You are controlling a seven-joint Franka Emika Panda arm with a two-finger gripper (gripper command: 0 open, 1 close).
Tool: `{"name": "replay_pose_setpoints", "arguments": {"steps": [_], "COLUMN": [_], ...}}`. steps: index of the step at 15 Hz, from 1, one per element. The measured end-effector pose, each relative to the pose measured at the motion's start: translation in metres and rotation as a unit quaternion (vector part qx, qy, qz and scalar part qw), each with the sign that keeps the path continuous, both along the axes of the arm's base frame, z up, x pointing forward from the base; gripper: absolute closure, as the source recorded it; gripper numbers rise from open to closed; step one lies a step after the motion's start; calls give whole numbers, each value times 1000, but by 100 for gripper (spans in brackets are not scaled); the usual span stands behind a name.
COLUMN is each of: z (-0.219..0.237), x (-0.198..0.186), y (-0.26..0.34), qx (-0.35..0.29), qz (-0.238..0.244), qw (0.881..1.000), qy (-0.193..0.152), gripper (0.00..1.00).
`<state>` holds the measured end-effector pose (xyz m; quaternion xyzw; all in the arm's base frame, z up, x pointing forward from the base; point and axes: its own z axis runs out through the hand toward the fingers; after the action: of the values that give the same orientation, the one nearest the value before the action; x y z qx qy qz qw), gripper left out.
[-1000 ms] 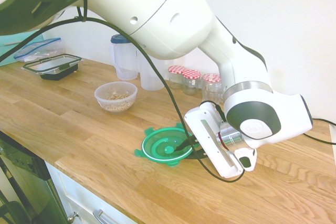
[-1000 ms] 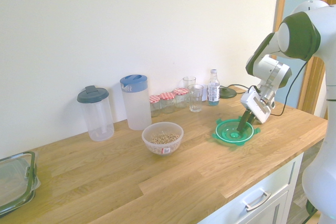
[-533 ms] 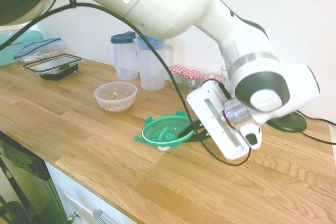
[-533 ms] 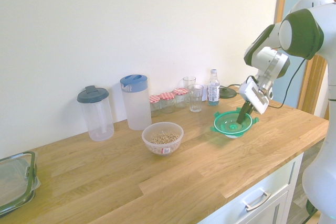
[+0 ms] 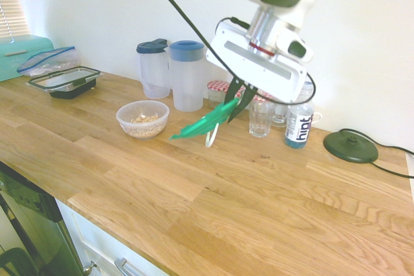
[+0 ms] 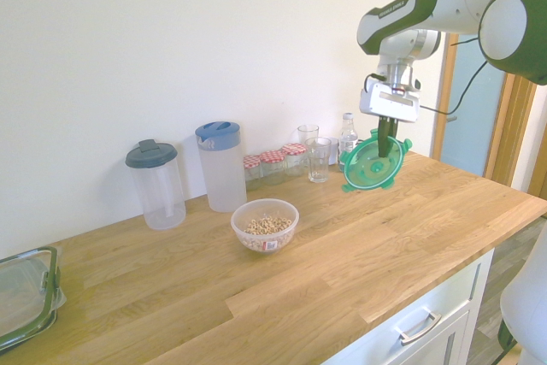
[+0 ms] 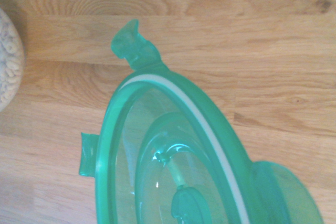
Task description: Cover the lid of food container
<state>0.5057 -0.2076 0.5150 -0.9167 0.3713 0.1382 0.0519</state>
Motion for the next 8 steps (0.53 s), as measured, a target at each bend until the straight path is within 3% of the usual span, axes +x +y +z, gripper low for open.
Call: {"name": "replay_pose_setpoints", "arguments": {"steps": [4, 8], "z": [24, 41], "x": [15, 35], "y": [46, 122], "qx": [-134, -263], "qz": [47, 71], "qw": [990, 962], "qy": [12, -1], "gripper": [100, 100]}}
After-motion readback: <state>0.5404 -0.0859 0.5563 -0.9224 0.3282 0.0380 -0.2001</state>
